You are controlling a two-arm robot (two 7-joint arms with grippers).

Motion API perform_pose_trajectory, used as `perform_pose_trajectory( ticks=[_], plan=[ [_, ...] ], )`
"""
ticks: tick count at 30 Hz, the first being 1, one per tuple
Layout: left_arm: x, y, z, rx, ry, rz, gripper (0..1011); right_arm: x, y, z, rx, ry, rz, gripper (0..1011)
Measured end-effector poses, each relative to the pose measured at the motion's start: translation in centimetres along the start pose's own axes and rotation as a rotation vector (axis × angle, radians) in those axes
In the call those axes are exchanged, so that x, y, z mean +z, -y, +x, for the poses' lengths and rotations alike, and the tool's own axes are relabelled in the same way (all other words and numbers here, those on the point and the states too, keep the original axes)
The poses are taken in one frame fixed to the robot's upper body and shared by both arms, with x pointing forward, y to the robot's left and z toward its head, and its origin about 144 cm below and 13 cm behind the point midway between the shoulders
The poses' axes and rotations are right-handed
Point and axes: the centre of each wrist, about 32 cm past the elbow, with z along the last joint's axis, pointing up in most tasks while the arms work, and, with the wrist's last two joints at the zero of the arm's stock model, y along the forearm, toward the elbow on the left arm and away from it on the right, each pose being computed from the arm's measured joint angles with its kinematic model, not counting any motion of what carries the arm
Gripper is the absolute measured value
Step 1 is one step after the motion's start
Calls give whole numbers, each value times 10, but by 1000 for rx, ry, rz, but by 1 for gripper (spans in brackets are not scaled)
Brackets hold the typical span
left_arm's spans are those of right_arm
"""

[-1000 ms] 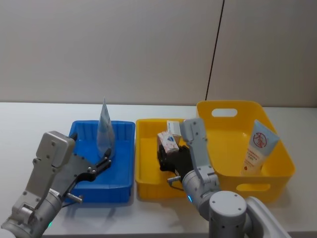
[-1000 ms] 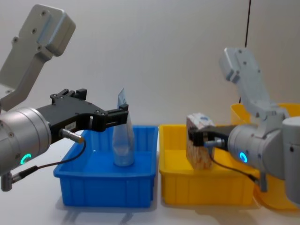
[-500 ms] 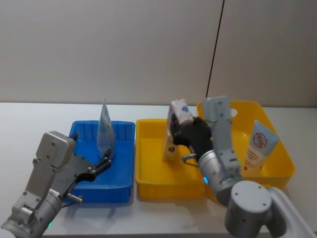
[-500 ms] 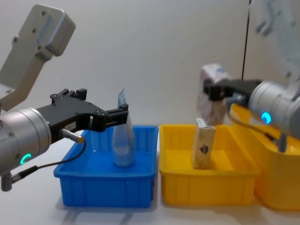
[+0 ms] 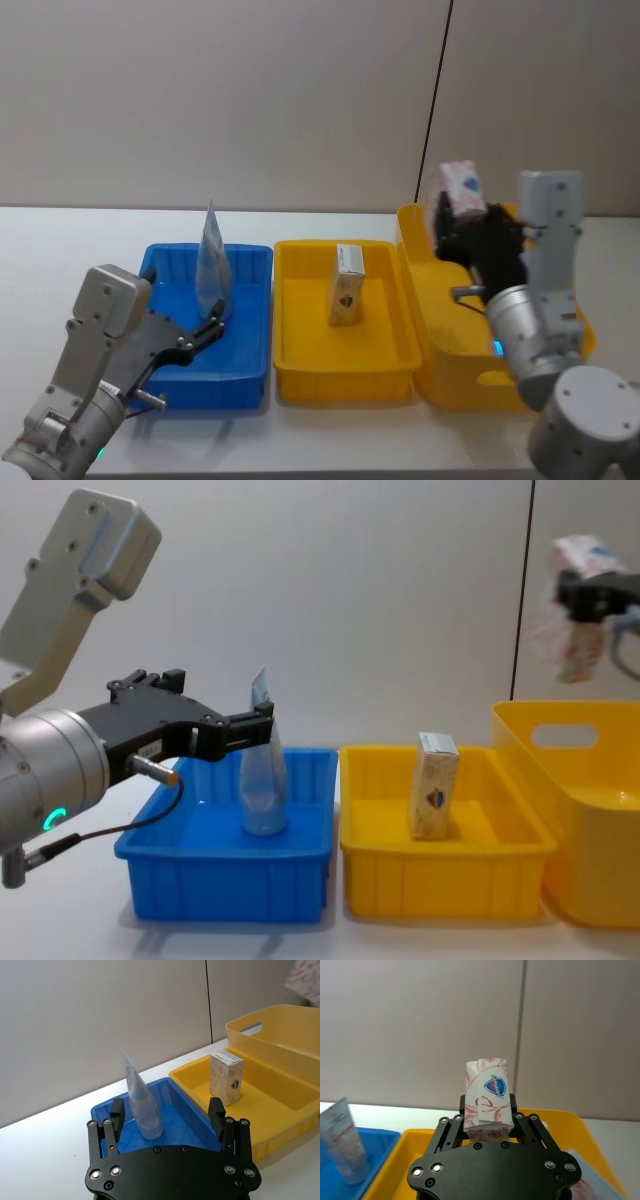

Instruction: Bimanual collaborative sorting of washing and personal care products

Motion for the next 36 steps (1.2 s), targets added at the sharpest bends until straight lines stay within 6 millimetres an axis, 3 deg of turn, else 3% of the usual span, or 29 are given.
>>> perform_pose_trajectory(
  ticks=[6,19,36],
  plan=[
    [0,0,0,0,0,0,1001,8,18,20,-89,14,-28,360],
    [0,0,0,0,0,0,1001,16,39,44,-132,34,-157,360],
    [0,0,0,0,0,0,1001,11,33,48,18,30,-311,360]
  ],
)
